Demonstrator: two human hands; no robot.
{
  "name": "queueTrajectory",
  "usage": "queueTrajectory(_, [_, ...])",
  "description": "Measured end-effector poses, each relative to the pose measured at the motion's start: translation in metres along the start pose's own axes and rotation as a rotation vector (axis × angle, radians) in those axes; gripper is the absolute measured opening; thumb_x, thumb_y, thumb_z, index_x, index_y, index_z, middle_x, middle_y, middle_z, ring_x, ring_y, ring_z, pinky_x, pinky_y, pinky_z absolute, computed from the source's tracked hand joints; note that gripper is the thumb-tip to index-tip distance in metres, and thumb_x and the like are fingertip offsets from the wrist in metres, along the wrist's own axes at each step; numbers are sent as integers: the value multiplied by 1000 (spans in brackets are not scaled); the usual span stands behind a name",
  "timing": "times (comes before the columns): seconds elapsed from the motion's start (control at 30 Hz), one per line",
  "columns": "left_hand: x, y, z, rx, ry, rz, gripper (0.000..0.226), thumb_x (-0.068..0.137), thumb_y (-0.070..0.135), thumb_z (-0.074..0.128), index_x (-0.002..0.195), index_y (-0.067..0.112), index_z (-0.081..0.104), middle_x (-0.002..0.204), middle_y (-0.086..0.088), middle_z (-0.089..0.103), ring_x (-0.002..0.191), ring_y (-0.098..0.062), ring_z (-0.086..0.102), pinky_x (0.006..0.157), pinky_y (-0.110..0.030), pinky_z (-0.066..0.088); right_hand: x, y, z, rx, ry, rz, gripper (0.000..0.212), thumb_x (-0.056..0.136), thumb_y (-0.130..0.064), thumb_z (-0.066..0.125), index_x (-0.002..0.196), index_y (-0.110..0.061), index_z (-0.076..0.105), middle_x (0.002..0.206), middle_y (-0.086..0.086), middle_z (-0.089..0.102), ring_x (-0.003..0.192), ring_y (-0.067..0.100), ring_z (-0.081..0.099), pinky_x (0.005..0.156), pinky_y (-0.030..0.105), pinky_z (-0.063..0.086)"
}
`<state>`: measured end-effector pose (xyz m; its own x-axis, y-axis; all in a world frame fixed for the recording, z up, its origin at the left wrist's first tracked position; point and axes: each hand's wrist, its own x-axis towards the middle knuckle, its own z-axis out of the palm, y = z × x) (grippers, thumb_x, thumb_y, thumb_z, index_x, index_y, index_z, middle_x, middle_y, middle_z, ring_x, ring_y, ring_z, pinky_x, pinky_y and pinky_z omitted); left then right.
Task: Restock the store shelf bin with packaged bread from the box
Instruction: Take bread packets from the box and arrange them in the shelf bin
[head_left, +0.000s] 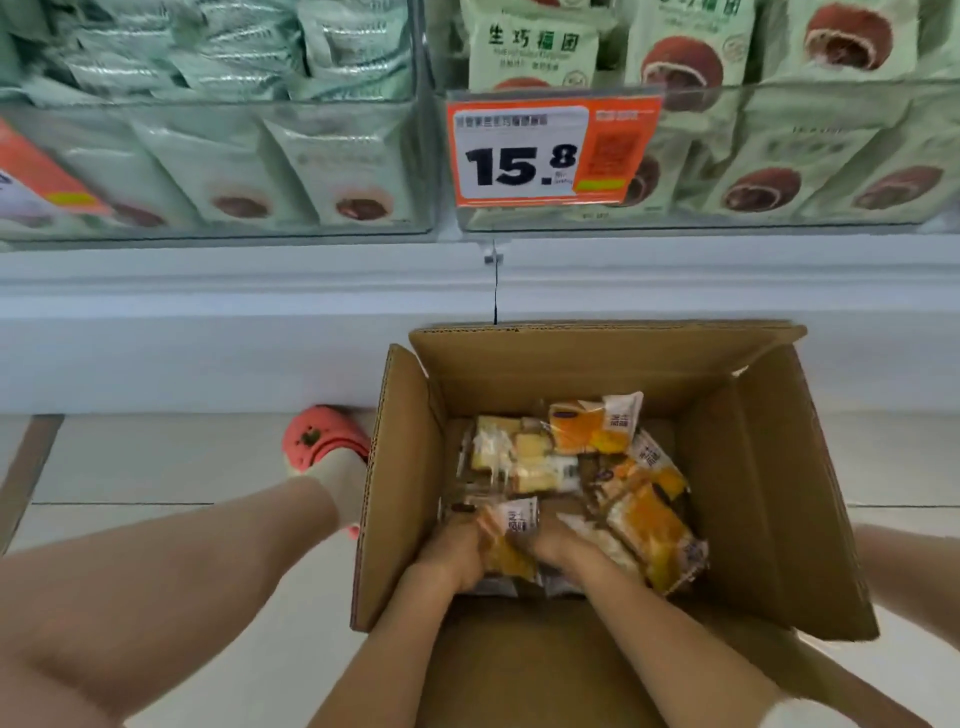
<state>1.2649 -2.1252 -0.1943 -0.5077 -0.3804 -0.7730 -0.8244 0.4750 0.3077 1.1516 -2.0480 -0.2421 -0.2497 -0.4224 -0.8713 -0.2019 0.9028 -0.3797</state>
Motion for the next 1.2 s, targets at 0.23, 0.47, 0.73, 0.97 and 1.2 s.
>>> queueTrajectory(0.23, [0, -4, 8, -78, 104, -111, 53, 95, 25, 47, 145, 14, 30, 152, -12, 22, 138, -32, 21, 115, -37, 22, -4, 5, 16, 318, 131, 40, 32, 93, -23, 60, 122, -12, 60, 126, 7, 62, 113, 23, 58, 94, 31, 47])
queueTrajectory(0.47, [-9, 8, -12, -664, 373, -197, 40, 101, 20, 39, 136, 2, 34, 141, -20, 38, 128, -34, 42, 105, -37, 36, -53, -3, -27, 256, 300, -300, 32, 96, -20, 53, 126, -10, 54, 120, 4, 62, 111, 19, 57, 95, 37, 47])
queueTrajectory(0.73, [-51, 50, -70, -1417, 112, 141, 58, 79, 61, 53, 117, 18, 61, 111, -11, 70, 102, -27, 67, 91, -47, 52, -152, -9, -100, 590, 307, -562, 23, 95, -24, 55, 118, -25, 56, 114, -3, 66, 102, 16, 65, 86, 35, 55])
queueTrajectory(0.97, [-115, 105, -130, -882, 691, 520, 43, 99, 37, 43, 65, 12, 49, 59, -5, 51, 57, -15, 47, 56, -25, 35, -213, -30, -129, 951, 238, -664, 50, 77, -27, 68, 123, -13, 56, 113, 12, 68, 102, 31, 66, 85, 47, 55])
queueTrajectory(1.2, [-198, 167, -233, -591, 1239, 781, 55, 101, 40, 30, 66, 11, 61, 53, -2, 54, 45, -12, 45, 49, -31, 32, -317, -84, -212, 993, 432, -978, 58, 70, -30, 74, 120, -5, 58, 114, 14, 68, 102, 31, 66, 85, 56, 52])
